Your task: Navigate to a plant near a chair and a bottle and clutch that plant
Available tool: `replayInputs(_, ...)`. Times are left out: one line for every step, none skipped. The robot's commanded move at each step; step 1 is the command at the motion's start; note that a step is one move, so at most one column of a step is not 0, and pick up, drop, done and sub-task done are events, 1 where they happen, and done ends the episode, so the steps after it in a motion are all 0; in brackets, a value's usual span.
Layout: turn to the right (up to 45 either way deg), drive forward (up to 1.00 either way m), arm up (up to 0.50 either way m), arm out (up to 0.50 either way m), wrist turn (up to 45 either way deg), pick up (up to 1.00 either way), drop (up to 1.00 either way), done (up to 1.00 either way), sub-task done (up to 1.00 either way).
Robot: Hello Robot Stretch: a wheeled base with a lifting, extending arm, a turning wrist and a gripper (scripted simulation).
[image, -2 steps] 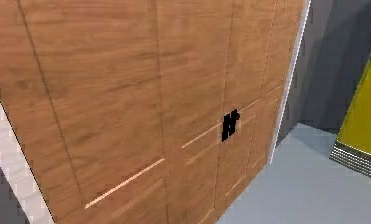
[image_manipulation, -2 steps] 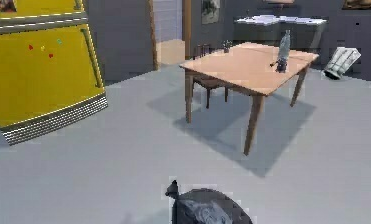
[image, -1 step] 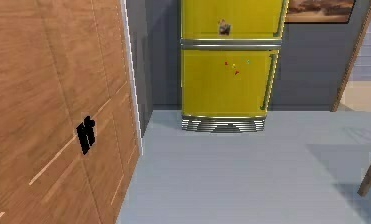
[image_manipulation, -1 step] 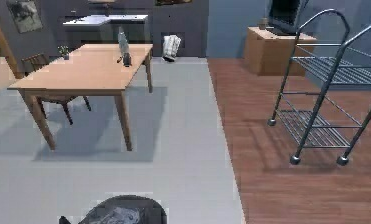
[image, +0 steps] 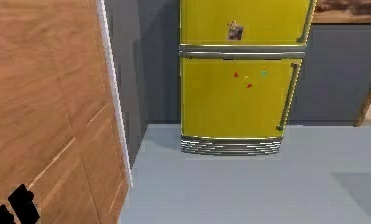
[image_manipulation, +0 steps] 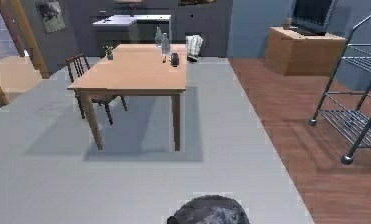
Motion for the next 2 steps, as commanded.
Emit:
replayInputs(30.0,0.0,0.0,0.0,0.0,0.0,0.0,0.0,0.0)
replayInputs(0.0,0.65,0.0,0.0,0.0,0.0,0.0,0.0,0.0)
